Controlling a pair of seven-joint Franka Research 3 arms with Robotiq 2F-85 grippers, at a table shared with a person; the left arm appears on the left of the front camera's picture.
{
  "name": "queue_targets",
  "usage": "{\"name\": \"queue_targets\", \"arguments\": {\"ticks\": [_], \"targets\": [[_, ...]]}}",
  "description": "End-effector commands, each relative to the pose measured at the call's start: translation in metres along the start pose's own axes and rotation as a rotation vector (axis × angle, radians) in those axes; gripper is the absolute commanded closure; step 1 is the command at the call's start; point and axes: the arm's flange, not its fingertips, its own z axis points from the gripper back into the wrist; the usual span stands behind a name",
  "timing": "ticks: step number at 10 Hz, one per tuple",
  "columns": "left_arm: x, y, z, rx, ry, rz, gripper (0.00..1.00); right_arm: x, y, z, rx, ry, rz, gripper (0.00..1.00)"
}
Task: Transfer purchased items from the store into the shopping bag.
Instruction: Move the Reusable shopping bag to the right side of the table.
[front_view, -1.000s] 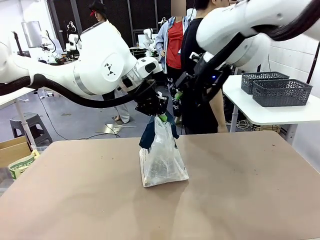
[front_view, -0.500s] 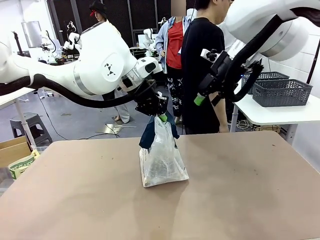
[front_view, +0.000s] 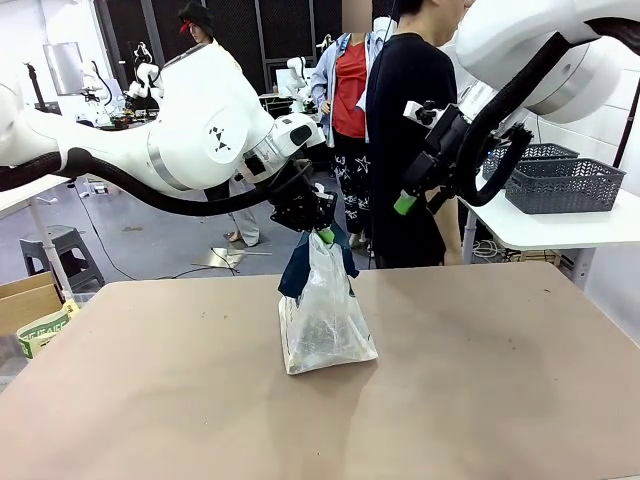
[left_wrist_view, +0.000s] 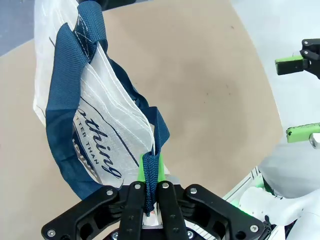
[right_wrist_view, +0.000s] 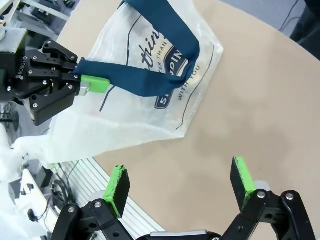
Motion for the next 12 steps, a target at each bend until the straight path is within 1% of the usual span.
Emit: {"name": "queue_targets", "arguments": {"ticks": [1, 2, 3, 5, 7, 9, 10, 12], "targets": [[0.000, 0.000, 0.002, -0.008, -0.003, 0.004, 1.00, 0.002, 0.003, 0.000, 0.014, -0.013, -0.024, 0.00], [0.000, 0.000, 0.000, 0.000, 0.000, 0.000, 1.00, 0.002, 0.003, 0.000, 0.014, -0.013, -0.024, 0.00], [0.013, -0.002, 0.004, 0.032, 0.066, 0.003, 1.00, 0.002, 0.003, 0.000, 0.014, -0.013, -0.024, 0.00], [0.036, -0.001, 0.031, 0.163, 0.123, -0.017, 1.00, 0.002, 0.003, 0.000, 0.014, -0.013, -0.024, 0.00], [0.048, 0.007, 0.055, 0.240, 0.221, 0.004, 1.00, 0.002, 0.003, 0.000, 0.014, -0.013, -0.024, 0.00], [0.056, 0.028, 0.074, 0.278, 0.328, 0.013, 1.00, 0.002, 0.003, 0.000, 0.014, -0.013, -0.024, 0.00], [0.056, 0.041, 0.082, 0.310, 0.336, 0.019, 1.00, 0.002, 0.003, 0.000, 0.014, -0.013, -0.024, 0.00], [0.047, 0.066, 0.106, 0.325, 0.309, 0.042, 1.00, 0.002, 0.003, 0.000, 0.014, -0.013, -0.024, 0.00]]}}
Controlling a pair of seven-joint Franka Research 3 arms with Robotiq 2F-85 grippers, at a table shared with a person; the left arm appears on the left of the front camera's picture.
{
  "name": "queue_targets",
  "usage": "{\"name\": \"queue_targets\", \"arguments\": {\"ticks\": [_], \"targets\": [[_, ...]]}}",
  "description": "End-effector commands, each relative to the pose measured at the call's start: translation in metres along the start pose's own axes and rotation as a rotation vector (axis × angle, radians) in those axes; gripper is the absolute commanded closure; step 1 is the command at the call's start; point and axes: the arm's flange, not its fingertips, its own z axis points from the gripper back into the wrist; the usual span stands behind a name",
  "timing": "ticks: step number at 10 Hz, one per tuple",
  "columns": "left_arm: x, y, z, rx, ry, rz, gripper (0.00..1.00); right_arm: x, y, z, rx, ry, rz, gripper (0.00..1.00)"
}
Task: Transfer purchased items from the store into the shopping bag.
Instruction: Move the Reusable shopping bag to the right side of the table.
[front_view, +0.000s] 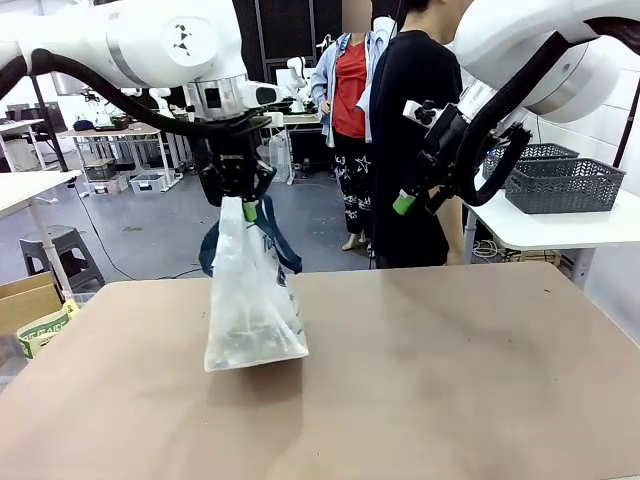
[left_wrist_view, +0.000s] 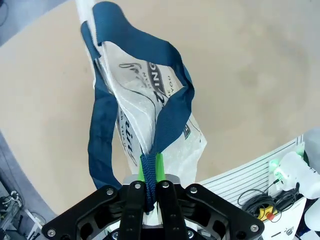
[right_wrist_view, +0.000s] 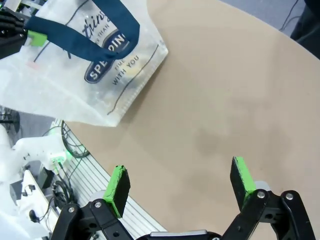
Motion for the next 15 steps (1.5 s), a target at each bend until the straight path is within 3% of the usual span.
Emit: {"name": "queue_targets", "arguments": {"ticks": [1, 4, 6, 9, 10, 11, 15], "targets": [[-0.009, 0.027, 0.018, 0.024, -0.039, -0.023, 1.00, 0.001, 0.001, 0.000, 0.013, -0.012, -0.017, 0.00], [-0.041, 0.065, 0.031, 0.055, -0.069, -0.056, 1.00, 0.001, 0.001, 0.000, 0.013, -0.012, -0.017, 0.00], [-0.068, 0.089, 0.037, 0.157, -0.120, -0.083, 1.00, 0.001, 0.001, 0.000, 0.013, -0.012, -0.017, 0.00], [-0.106, 0.119, 0.040, 0.201, -0.172, -0.032, 1.00, 0.001, 0.001, 0.000, 0.013, -0.012, -0.017, 0.00], [-0.111, 0.125, 0.036, 0.165, -0.177, -0.002, 1.00, 0.001, 0.001, 0.000, 0.013, -0.012, -0.017, 0.00], [-0.087, 0.111, 0.041, 0.171, -0.110, -0.032, 1.00, 0.001, 0.001, 0.000, 0.013, -0.012, -0.017, 0.00], [-0.087, 0.111, 0.041, 0.171, -0.110, -0.032, 1.00, 0.001, 0.001, 0.000, 0.013, -0.012, -0.017, 0.00]]}}
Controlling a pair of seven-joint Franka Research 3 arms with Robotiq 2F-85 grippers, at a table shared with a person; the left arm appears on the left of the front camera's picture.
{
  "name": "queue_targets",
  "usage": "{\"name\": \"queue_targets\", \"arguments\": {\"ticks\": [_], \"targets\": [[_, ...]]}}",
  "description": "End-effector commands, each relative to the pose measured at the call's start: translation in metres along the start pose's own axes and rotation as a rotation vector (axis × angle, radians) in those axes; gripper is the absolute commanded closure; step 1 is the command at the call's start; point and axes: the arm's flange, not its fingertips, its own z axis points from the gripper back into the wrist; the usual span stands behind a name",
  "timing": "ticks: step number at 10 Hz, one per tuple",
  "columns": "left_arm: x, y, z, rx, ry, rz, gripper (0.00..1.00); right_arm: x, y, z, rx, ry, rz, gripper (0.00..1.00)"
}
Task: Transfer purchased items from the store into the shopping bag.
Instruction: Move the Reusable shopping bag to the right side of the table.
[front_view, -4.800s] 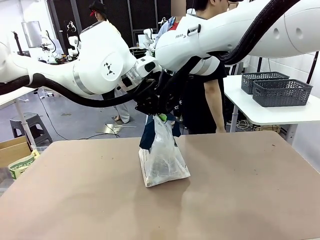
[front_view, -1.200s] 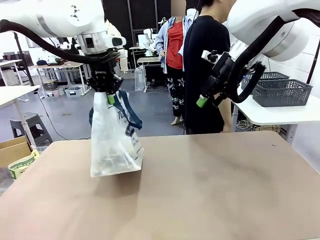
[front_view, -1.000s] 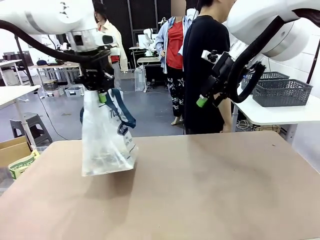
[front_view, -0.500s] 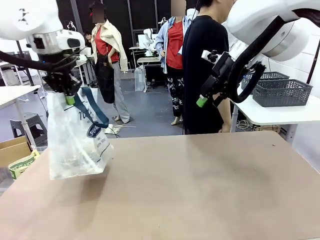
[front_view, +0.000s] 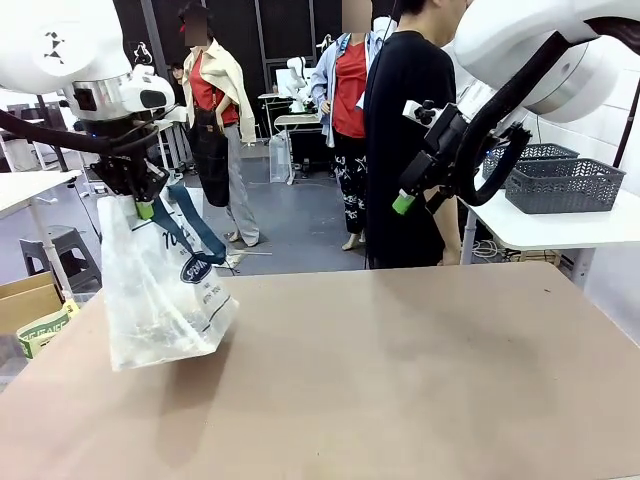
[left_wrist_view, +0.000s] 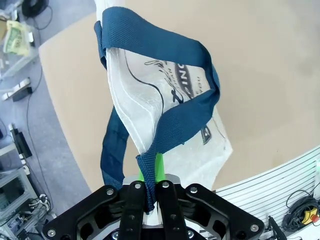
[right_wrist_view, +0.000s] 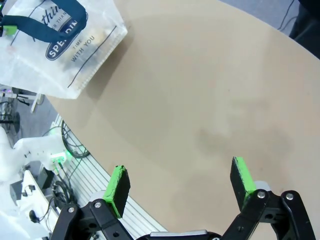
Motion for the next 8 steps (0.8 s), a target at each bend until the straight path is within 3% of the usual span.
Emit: {"name": "queue_targets", "arguments": {"ticks": [1, 4, 8], "targets": [[0.004, 0.003, 0.016, 0.002, -0.011, 0.004, 1.00, 0.001, 0.001, 0.000, 0.013, -0.012, -0.016, 0.00], [0.003, 0.009, 0.002, 0.006, 0.011, 0.014, 1.00, 0.001, 0.001, 0.000, 0.013, -0.012, -0.016, 0.00], [0.010, 0.075, 0.004, 0.019, -0.079, 0.008, 1.00, 0.001, 0.001, 0.000, 0.013, -0.012, -0.016, 0.00]]}}
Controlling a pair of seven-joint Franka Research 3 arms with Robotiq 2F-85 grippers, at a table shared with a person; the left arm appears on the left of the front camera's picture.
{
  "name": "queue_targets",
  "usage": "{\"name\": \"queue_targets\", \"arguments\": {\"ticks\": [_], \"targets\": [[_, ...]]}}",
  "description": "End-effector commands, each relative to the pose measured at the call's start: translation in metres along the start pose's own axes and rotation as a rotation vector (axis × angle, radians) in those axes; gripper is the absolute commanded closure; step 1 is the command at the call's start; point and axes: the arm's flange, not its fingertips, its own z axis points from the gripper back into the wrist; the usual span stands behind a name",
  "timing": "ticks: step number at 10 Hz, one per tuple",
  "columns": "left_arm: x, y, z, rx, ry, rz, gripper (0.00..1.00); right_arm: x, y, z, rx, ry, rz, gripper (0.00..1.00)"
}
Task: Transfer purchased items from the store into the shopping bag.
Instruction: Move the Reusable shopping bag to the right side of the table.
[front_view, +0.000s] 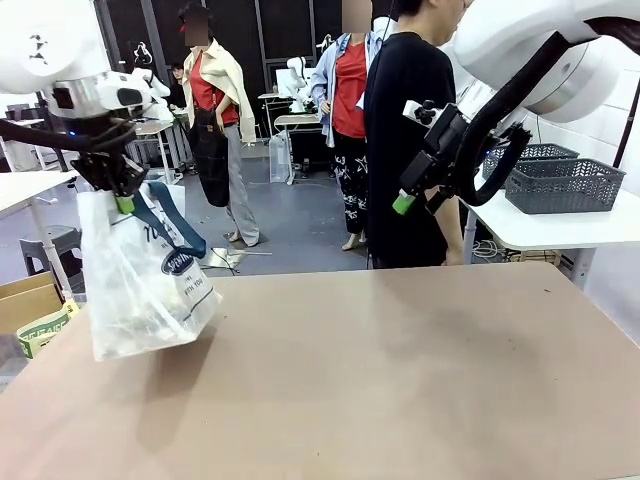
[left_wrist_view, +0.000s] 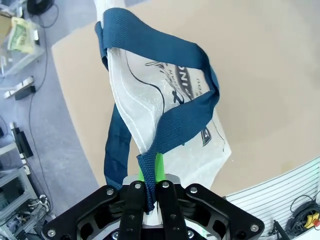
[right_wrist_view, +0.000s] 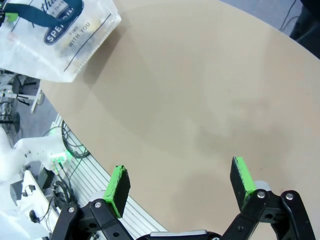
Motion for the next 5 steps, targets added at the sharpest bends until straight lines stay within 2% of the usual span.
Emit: {"name": "queue_targets", "arguments": {"ticks": [1, 5], "targets": [[0.005, 0.038, 0.009, -0.035, -0.087, -0.035, 1.00, 0.001, 0.001, 0.000, 0.013, -0.011, -0.016, 0.00], [-0.013, 0.095, -0.005, 0.054, -0.167, 0.036, 1.00, 0.001, 0.001, 0.000, 0.013, -0.011, -0.016, 0.00]]}}
